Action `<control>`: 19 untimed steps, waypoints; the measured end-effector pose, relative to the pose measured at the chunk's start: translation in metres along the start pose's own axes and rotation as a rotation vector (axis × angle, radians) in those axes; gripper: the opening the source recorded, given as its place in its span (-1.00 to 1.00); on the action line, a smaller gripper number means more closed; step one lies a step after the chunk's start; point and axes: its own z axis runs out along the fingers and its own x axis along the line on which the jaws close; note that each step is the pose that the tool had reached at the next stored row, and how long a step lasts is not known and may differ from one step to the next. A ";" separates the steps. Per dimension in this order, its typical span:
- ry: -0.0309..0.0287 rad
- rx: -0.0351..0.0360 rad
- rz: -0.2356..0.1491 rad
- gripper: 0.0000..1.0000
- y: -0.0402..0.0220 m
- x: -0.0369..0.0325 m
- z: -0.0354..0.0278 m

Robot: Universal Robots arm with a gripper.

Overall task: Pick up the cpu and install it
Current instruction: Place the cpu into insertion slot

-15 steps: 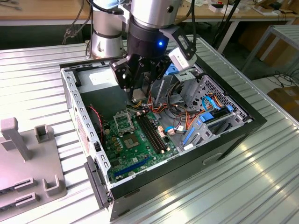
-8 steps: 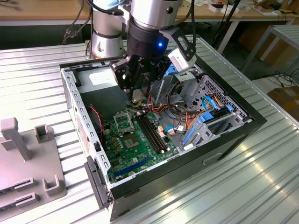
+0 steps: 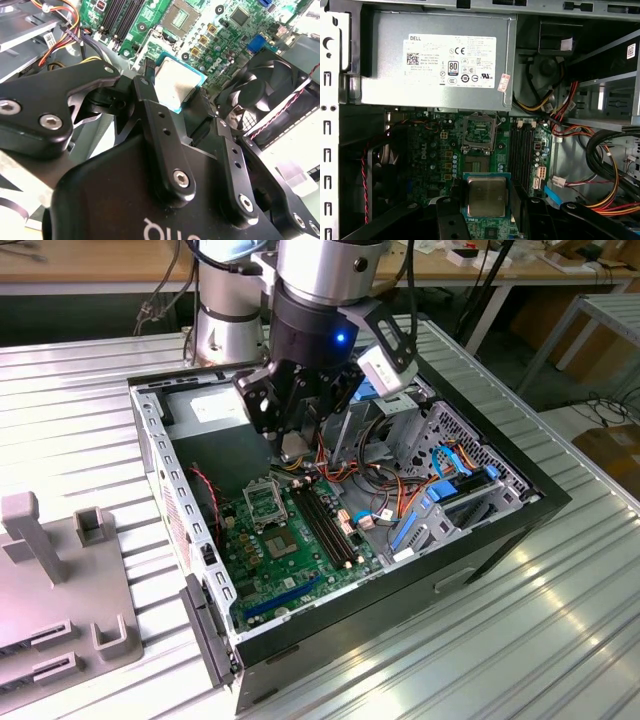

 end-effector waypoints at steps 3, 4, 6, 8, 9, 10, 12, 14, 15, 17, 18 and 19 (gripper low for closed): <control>-0.0002 -0.0003 0.000 -0.05 -0.0005 0.0001 0.0021; -0.0002 -0.0002 0.000 -0.05 -0.0009 0.0001 0.0031; -0.0001 -0.0001 0.000 -0.05 -0.0009 0.0001 0.0077; -0.0001 -0.0003 0.000 -0.05 -0.0007 0.0000 0.0161; 0.0000 -0.0001 0.000 -0.05 -0.0006 0.0000 0.0193; 0.0000 -0.0003 0.000 -0.05 -0.0005 0.0000 0.0211; 0.0001 -0.0001 0.000 -0.05 -0.0004 0.0000 0.0247; 0.0001 -0.0001 0.000 -0.05 -0.0004 0.0000 0.0287; 0.0002 -0.0001 0.000 -0.05 -0.0003 0.0000 0.0305; 0.0013 -0.0003 0.000 -0.05 -0.0002 0.0000 0.0348; 0.0025 -0.0003 0.000 -0.05 -0.0003 0.0003 0.0382; 0.0029 -0.0004 0.000 -0.05 -0.0004 0.0004 0.0405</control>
